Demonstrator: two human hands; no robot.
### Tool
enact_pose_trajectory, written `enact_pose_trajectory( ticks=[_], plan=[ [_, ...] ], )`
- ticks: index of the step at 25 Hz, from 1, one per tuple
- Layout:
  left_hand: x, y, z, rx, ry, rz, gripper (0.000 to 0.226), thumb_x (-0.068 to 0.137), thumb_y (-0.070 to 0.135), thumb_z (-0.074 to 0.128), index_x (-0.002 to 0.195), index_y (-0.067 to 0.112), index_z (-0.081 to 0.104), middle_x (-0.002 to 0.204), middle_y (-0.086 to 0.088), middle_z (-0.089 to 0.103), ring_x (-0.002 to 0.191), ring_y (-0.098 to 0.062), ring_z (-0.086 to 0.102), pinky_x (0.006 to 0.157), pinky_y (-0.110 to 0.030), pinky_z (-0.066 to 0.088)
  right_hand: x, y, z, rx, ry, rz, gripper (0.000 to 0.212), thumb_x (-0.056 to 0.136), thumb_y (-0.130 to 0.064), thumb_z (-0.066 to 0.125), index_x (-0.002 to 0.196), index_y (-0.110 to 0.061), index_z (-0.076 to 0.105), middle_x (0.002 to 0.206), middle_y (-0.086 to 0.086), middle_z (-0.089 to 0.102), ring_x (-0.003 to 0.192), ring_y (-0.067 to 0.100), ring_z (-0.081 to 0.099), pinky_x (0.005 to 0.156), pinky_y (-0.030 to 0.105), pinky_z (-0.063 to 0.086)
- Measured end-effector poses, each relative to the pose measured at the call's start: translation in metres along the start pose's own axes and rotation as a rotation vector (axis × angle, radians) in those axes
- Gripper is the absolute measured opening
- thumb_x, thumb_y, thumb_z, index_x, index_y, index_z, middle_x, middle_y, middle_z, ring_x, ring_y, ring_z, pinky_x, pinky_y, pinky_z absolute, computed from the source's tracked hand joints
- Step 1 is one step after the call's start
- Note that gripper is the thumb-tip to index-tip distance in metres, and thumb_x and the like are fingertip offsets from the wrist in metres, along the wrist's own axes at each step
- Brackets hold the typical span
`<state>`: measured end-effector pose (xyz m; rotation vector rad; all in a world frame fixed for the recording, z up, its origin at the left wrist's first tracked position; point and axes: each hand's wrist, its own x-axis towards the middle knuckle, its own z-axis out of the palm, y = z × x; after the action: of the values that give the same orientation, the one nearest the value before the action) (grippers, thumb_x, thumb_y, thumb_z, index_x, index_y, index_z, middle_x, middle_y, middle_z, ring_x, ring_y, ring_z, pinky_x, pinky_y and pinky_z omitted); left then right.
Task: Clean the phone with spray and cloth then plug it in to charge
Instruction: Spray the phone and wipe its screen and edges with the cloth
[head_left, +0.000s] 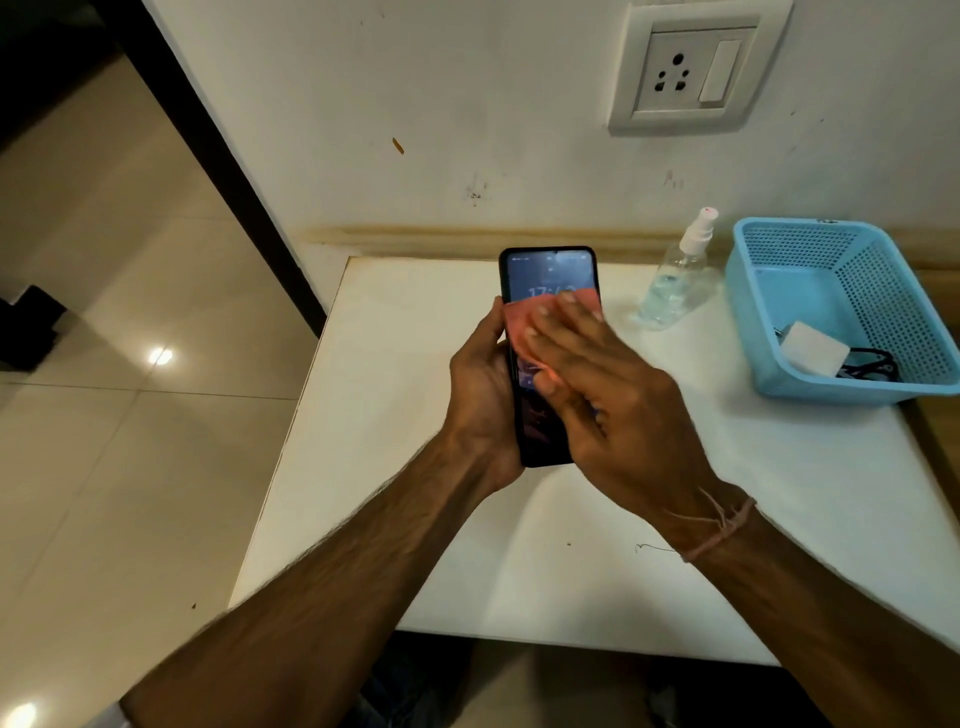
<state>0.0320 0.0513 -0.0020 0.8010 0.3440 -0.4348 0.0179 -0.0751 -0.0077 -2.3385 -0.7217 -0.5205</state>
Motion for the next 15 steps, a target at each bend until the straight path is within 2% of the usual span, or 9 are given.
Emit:
enact_pose_trajectory(
  ticks=[5, 8, 11, 13, 15],
  plan=[
    [0.002, -0.008, 0.005, 0.065, 0.018, -0.003, 0.063, 0.098, 0.062, 0.04, 0.13, 0.015, 0.068, 0.123, -0.015, 0.07, 0.113, -0.033, 0.066, 0.099, -0.042, 0.05, 0.017, 0.009, 0.001, -0.044, 0.115, 0.169, 0.045, 0.099, -0.02, 0.048, 0.142, -0.007, 0.045, 0.152, 0.007, 0.038, 0.145, 0.024, 0.027, 0.118, 0.033, 0.027],
    [0.0, -0.009, 0.006, 0.017, -0.02, -0.005, 0.059, 0.098, 0.056, 0.044, 0.132, 0.014, 0.067, 0.125, -0.013, 0.07, 0.116, -0.031, 0.066, 0.105, -0.041, 0.047, 0.022, -0.004, 0.008, 0.036, 0.063, 0.116, 0.044, 0.099, -0.018, 0.047, 0.141, -0.008, 0.047, 0.152, 0.006, 0.038, 0.146, 0.022, 0.024, 0.117, 0.039, 0.029],
    [0.001, -0.003, 0.001, -0.03, -0.038, 0.01, 0.068, 0.098, 0.056, 0.037, 0.138, 0.005, 0.058, 0.131, -0.021, 0.064, 0.113, -0.031, 0.065, 0.098, -0.038, 0.052, 0.007, -0.012, 0.008, 0.066, -0.007, 0.038, 0.041, 0.097, -0.017, 0.051, 0.137, -0.009, 0.052, 0.147, 0.004, 0.045, 0.144, 0.017, 0.03, 0.116, 0.041, 0.032],
    [0.004, 0.004, -0.003, -0.054, -0.053, 0.005, 0.076, 0.098, 0.062, 0.033, 0.137, 0.003, 0.059, 0.13, -0.022, 0.063, 0.11, -0.031, 0.065, 0.096, -0.038, 0.053, -0.003, -0.008, 0.004, 0.036, -0.005, 0.021, 0.038, 0.097, -0.018, 0.052, 0.134, -0.008, 0.056, 0.144, 0.004, 0.05, 0.141, 0.016, 0.035, 0.114, 0.04, 0.034],
    [0.005, 0.006, -0.004, -0.019, -0.024, 0.008, 0.074, 0.098, 0.064, 0.034, 0.136, 0.007, 0.062, 0.129, -0.018, 0.066, 0.111, -0.031, 0.065, 0.1, -0.041, 0.051, -0.004, 0.001, 0.0, -0.013, 0.041, 0.077, 0.04, 0.098, -0.021, 0.052, 0.136, -0.009, 0.054, 0.145, 0.005, 0.049, 0.142, 0.017, 0.034, 0.115, 0.038, 0.033]
  ],
)
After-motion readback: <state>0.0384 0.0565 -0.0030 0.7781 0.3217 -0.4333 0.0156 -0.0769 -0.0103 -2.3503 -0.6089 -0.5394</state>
